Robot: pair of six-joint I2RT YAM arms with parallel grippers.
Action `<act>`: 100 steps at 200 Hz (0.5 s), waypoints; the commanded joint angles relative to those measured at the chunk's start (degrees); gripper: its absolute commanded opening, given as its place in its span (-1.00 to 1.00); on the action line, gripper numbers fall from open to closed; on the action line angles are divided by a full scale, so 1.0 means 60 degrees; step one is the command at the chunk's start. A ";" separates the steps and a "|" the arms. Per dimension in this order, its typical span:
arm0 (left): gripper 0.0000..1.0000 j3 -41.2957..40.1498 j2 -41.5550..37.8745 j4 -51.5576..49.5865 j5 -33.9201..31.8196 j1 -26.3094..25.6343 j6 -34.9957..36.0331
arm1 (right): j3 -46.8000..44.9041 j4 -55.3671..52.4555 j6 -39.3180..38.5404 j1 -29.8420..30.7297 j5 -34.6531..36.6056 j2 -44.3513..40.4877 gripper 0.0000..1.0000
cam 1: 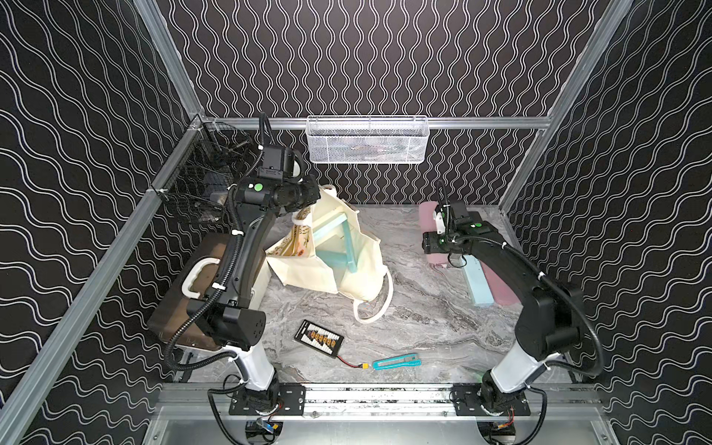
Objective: Take out the pencil case from the canvas bag
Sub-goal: Place the pencil case at the center of the board.
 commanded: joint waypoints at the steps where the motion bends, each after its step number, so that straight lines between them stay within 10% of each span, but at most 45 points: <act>1: -1.00 -0.0005 -0.0085 0.0759 0.0617 0.0001 -0.0077 | 0.0758 -0.0099 -0.0059 -0.0408 0.0051 0.0836 0.13; 100: -1.00 -0.0168 -0.0234 0.1323 0.1484 -0.0004 -0.0210 | 0.4253 -0.0791 -0.0893 -0.1211 0.0320 0.4965 0.13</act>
